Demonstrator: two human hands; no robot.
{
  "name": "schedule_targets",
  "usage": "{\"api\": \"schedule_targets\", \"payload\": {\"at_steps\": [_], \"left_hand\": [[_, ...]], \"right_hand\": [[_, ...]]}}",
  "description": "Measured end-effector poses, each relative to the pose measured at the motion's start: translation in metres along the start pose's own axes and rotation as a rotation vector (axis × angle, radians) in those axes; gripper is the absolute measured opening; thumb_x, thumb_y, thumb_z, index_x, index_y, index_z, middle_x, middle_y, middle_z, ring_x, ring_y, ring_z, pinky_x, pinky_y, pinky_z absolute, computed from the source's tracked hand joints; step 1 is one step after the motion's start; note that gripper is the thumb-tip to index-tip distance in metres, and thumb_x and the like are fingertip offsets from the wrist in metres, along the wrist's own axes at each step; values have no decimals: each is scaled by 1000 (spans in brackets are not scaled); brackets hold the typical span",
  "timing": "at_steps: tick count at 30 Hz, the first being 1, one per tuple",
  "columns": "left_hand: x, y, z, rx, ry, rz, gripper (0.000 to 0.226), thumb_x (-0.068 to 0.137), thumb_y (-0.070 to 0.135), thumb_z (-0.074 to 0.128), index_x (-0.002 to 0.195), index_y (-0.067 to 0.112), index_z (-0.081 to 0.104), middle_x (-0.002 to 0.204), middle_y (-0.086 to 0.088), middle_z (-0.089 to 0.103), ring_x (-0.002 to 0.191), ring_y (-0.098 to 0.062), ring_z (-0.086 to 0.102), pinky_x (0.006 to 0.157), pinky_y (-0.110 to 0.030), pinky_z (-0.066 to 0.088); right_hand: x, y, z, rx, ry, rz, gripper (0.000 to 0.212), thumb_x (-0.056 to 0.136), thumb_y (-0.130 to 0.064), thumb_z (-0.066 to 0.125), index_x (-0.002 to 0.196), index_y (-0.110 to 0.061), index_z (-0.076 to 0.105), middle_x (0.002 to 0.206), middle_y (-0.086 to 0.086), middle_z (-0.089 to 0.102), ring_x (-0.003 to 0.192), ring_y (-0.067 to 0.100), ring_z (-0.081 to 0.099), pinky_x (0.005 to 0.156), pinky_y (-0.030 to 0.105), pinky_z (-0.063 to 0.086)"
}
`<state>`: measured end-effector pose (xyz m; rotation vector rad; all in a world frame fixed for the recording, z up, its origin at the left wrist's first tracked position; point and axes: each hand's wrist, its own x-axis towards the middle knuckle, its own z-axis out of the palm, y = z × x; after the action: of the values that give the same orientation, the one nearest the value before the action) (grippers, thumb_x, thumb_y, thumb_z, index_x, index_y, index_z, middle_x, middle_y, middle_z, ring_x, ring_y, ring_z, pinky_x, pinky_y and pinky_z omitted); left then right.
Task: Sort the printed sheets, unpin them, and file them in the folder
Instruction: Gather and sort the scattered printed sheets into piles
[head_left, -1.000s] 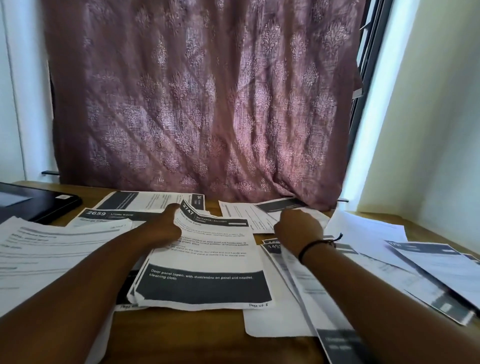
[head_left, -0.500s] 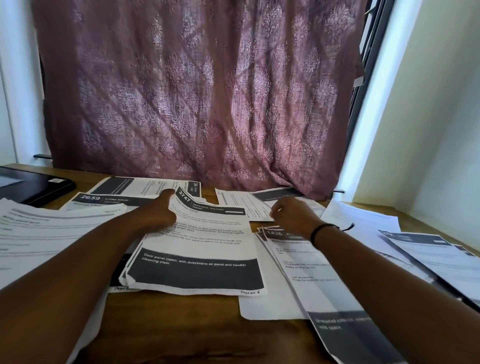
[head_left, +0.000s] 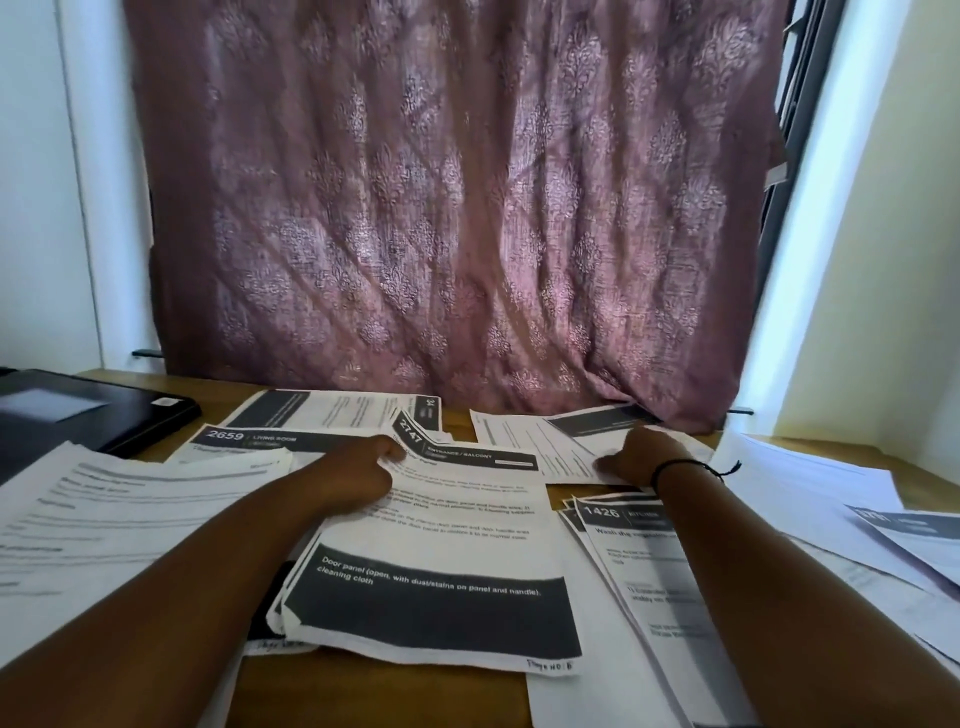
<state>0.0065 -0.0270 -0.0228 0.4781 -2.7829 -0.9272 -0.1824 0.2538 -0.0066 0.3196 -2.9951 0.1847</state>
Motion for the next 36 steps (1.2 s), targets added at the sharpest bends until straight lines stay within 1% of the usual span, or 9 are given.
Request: {"api": "schedule_targets", "payload": {"at_steps": [11,18,20,22,26,28,30,33,36], "left_hand": [[3,-1,-1,-19,-6,-9,39,85,-4,50,116,16,63,130,-6,54,112,-19,51,82,-19,36],[3,-4,-1,-181,-12,-63,26,87,-1,55,103,16,65,111,-8,62,79,-11,55,64,-19,43],[3,-6,-3,-273,-9,-81,12,91,12,60,100,15,66,112,-9,64,87,-14,57,72,-22,43],[3,-6,-7,-327,-21,-112,30,95,38,55,107,14,67,121,-3,59,105,-21,57,83,-27,42],[-1,-8,-12,-684,-43,-245,76,89,69,29,106,6,67,109,-15,64,93,-27,61,77,-30,48],[-1,-11,-12,-841,-63,-190,75,91,70,27,106,10,69,105,-18,68,92,-33,64,81,-38,52],[0,-13,-14,-965,-83,-136,72,90,73,25,108,21,71,110,-13,71,103,-33,66,92,-45,51],[4,-15,-18,-1129,-75,-204,89,80,82,12,112,20,68,110,-18,70,107,-36,64,89,-44,53],[0,-12,-20,-1091,-148,-262,66,92,65,33,110,12,68,106,-22,70,97,-36,69,81,-46,57]], "right_hand": [[-2,-7,14,-231,188,-77,34,93,-25,47,123,-15,59,124,9,63,112,26,60,91,35,47],[-13,-40,-35,279,504,-341,19,96,-22,50,97,-12,67,79,5,63,72,27,59,58,22,37],[-21,-54,-52,544,446,-518,13,93,-21,59,96,-15,70,84,-4,62,78,17,58,65,23,40],[-30,-64,-62,740,314,-684,10,85,-13,69,91,-20,74,98,-4,63,92,14,59,80,27,44],[-32,-71,-54,585,302,-743,10,69,-48,60,66,-49,69,116,-15,58,118,12,51,102,47,34],[-26,-68,-46,498,229,-707,14,69,-60,51,62,-57,63,116,-14,61,123,14,49,107,46,32],[-21,-61,-35,490,87,-775,16,75,-56,60,61,-61,62,100,-24,66,108,8,57,100,31,40],[-18,-45,-16,495,-112,-754,58,86,-4,64,57,-55,67,75,-30,68,76,1,63,75,18,46],[-18,-41,-6,438,-256,-643,43,86,-9,67,60,-42,72,74,-15,71,72,2,61,71,9,44]]}}
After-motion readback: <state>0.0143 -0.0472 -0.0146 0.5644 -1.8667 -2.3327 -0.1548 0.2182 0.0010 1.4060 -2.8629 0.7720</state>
